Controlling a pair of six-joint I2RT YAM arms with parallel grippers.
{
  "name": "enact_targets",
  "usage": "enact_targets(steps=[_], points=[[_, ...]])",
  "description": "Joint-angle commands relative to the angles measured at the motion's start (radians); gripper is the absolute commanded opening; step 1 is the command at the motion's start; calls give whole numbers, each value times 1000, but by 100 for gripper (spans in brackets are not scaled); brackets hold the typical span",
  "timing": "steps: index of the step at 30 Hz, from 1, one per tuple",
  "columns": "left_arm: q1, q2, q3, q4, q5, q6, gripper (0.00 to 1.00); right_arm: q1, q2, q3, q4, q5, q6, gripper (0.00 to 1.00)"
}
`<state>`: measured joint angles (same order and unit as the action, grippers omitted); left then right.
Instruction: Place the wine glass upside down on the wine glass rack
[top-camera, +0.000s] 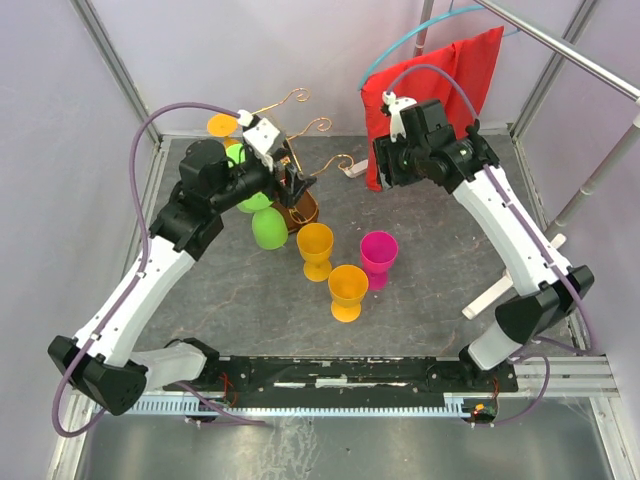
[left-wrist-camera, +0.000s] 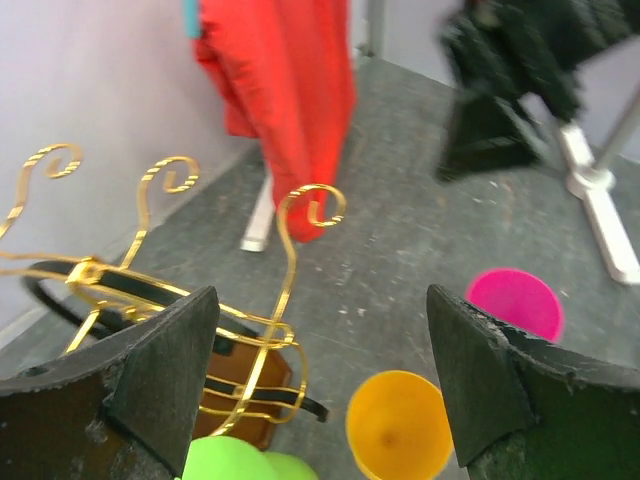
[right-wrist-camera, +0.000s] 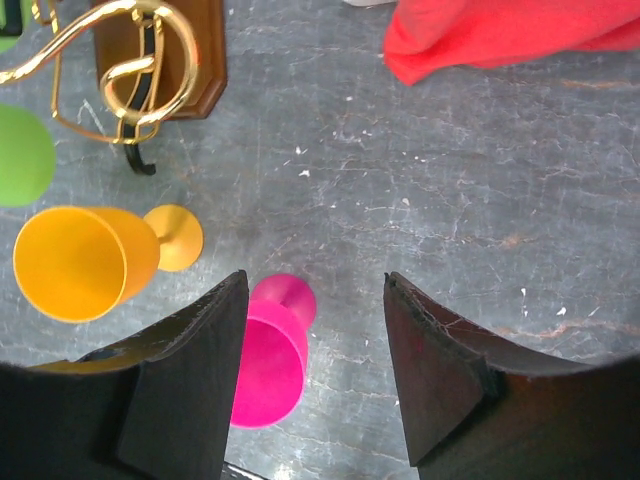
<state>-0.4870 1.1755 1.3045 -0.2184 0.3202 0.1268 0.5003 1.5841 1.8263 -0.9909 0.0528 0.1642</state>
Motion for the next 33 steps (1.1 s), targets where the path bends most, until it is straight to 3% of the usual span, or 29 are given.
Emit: enact_targets(steps=[1,5,12,21,33], points=[[-58,23,35,-38,185,66,90,-70,40,92,-11,37,71,64],[-173,87,45,-57,145,110,89,-143,55,100,-4,23,89,65],[-283,163,68,-44,50,133,89,-242,-4,22,-12,54,84,65],[-332,369,214,-147,-7,137,83,-298,-93,-89,3,80,80,65],[-355,491,266,-215,25,169,72,-342,-131,-110,9,83,68,64]])
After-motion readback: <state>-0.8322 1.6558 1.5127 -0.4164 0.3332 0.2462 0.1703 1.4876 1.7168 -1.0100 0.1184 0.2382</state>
